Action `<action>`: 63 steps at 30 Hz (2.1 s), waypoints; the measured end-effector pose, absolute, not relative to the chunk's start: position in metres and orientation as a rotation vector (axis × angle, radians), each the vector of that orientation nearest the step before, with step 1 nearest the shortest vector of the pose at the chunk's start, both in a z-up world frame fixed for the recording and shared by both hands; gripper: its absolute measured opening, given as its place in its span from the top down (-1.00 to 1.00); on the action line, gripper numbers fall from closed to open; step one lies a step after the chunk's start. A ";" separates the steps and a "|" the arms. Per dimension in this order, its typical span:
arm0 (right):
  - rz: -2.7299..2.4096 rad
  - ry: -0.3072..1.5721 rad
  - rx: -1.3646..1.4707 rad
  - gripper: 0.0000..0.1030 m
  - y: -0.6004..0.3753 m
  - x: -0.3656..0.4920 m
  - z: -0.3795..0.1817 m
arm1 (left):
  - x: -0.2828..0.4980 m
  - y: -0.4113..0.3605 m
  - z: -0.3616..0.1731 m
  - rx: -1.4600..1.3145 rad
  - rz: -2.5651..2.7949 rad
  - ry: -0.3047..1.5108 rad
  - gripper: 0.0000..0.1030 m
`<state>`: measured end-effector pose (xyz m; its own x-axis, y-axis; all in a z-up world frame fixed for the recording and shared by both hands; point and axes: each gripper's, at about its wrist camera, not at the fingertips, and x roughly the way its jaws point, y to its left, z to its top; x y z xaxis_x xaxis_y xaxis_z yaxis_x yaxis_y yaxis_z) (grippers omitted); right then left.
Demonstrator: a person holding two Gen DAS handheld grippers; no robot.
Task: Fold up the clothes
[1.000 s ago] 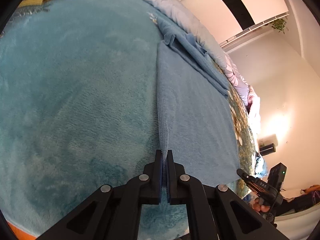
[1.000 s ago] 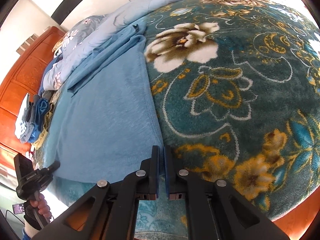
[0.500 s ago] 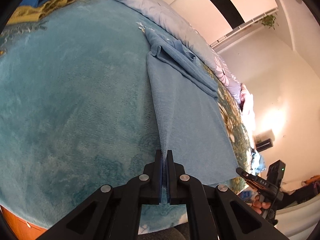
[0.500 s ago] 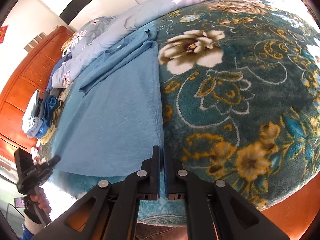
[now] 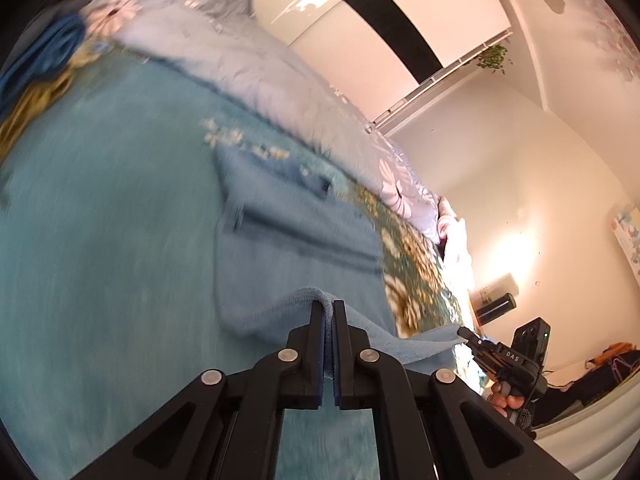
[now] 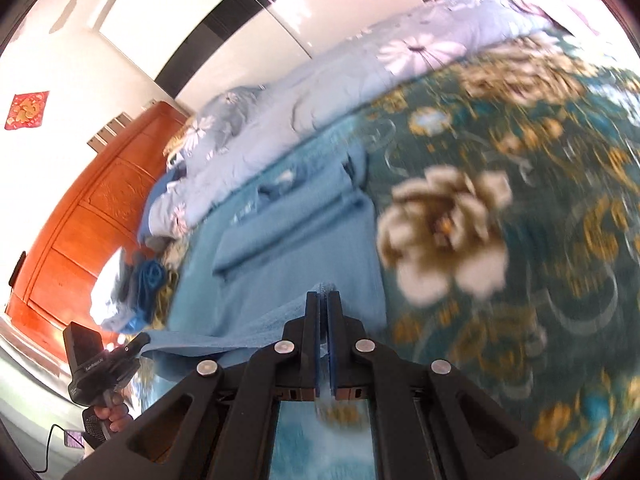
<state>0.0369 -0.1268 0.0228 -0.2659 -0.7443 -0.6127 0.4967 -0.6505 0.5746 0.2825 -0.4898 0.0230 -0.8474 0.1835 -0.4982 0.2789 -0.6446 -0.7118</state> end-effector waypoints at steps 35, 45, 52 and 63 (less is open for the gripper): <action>-2.070 -0.070 1.380 0.92 -0.331 -0.196 -0.050 | 0.058 -0.650 -0.067 1.011 -2.489 1.206 0.93; -2.116 -0.176 1.267 0.67 -0.305 -0.194 -0.013 | 0.079 -0.652 -0.021 0.869 -2.606 1.212 0.44; -2.084 -0.105 1.287 0.65 -0.285 -0.164 -0.026 | 0.102 -0.666 -0.024 0.800 -2.505 1.298 -0.04; -2.027 -0.187 1.321 0.47 -0.213 -0.077 -0.049 | 0.204 -0.584 -0.071 0.939 -2.421 1.378 -0.10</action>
<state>-0.0766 -0.2131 -0.0487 -0.2351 -0.6210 -0.7477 0.4741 -0.7448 0.4695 0.2040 -0.5840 -0.0705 -0.7776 0.1313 -0.6149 0.4617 -0.5448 -0.7001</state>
